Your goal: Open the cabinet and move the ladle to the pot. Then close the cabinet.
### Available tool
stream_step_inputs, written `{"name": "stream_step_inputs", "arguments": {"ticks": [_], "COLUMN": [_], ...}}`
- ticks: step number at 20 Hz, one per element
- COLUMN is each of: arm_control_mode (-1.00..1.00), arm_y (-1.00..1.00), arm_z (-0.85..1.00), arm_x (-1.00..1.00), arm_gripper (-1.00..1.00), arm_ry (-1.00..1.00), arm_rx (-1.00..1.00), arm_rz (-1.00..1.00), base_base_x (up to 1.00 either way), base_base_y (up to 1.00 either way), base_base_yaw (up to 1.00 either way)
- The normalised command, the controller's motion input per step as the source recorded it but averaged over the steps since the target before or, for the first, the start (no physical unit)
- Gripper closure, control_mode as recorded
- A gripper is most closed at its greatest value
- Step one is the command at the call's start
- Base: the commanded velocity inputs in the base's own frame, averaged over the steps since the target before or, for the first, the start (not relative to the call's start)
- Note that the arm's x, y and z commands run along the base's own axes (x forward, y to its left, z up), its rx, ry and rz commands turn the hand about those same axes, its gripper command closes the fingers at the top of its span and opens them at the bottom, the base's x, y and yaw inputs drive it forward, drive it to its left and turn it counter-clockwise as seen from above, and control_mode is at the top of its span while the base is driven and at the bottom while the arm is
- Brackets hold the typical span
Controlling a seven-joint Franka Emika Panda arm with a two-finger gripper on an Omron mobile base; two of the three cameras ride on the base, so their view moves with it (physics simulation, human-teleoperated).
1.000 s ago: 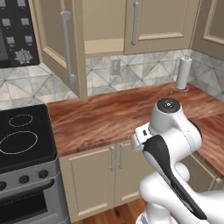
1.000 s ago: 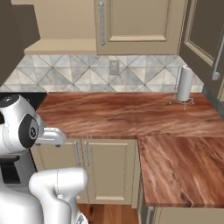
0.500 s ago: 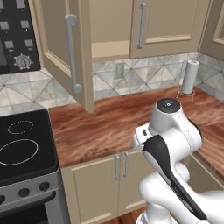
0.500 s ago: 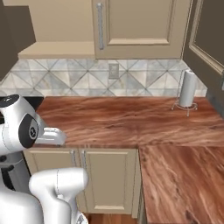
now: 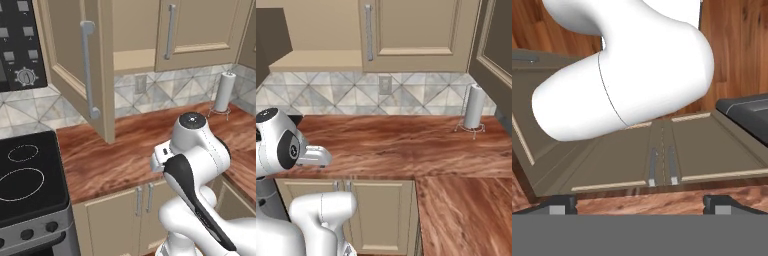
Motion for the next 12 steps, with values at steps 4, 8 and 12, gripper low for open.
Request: {"name": "stream_step_inputs", "arguments": {"ticks": [4,8,12], "arm_control_mode": [1.00,1.00,1.00], "arm_y": [0.00,0.00,0.00], "arm_z": [0.00,0.00,0.00], "arm_x": [0.00,0.00,0.00], "arm_gripper": [-1.00,-1.00,-1.00], "arm_ry": [0.00,0.00,0.00], "arm_rx": [0.00,0.00,0.00], "arm_rz": [0.00,0.00,0.00], "base_base_x": [0.33,0.35,0.28], "base_base_y": [0.00,0.00,0.00], "base_base_yaw": [0.00,-0.01,-0.01]}}
